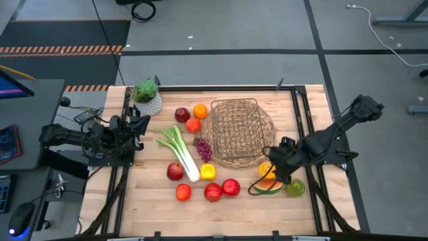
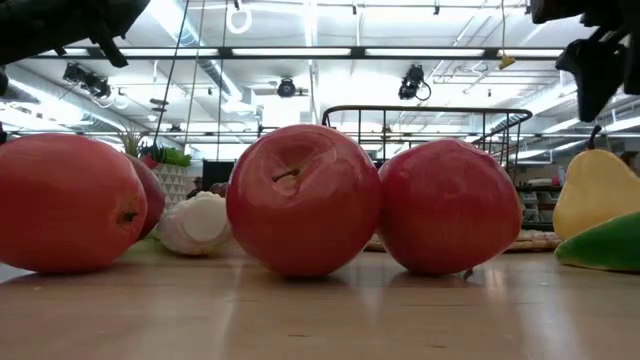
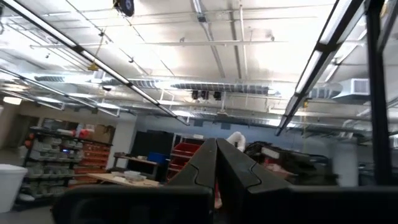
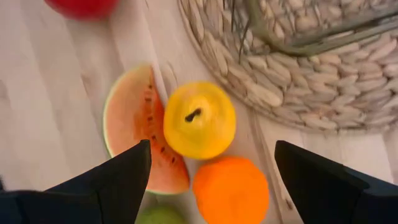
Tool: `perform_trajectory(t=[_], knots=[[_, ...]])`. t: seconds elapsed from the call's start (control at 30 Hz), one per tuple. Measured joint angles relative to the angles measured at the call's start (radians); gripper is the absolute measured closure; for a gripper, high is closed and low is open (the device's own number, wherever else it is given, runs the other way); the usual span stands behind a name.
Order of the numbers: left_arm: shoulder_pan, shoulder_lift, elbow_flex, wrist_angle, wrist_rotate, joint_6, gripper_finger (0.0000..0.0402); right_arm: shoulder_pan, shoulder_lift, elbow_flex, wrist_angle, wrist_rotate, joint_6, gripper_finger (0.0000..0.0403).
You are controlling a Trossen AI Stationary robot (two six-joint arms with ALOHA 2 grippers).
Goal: Build produce basket
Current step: Put the yellow pear into the wire basket
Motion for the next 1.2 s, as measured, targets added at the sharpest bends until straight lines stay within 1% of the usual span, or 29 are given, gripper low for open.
perform_trajectory(t=[0.3,0.47,0.73,0.87,1.07,1.13,1.2], knots=[[0.0,0.0,0.019,0.002,-0.003,0.026,0.0389,0.044,0.188,0.129,-0.059,0.0,0.039,0.0058],[0.0,0.0,0.02,-0.002,-0.002,0.058,0.0385,0.04,0.242,0.136,-0.06,0.008,0.048,0.0058],[0.0,0.0,0.021,-0.004,-0.002,0.048,0.0384,0.014,0.322,0.136,-0.06,-0.006,0.013,0.0058],[0.0,0.0,0.022,-0.008,-0.002,0.048,0.0389,0.008,0.336,0.136,-0.064,-0.01,-0.009,0.0058],[0.0,0.0,0.022,-0.012,-0.002,0.048,0.0384,-0.015,0.311,0.136,-0.065,-0.006,-0.004,0.0058],[0.0,0.0,0.022,-0.012,-0.002,0.048,0.0383,-0.02,0.306,0.136,-0.064,0.012,0.008,0.0066],[0.0,0.0,0.022,-0.012,-0.002,0.047,0.0382,-0.024,0.303,0.136,-0.062,0.022,0.02,0.0081]])
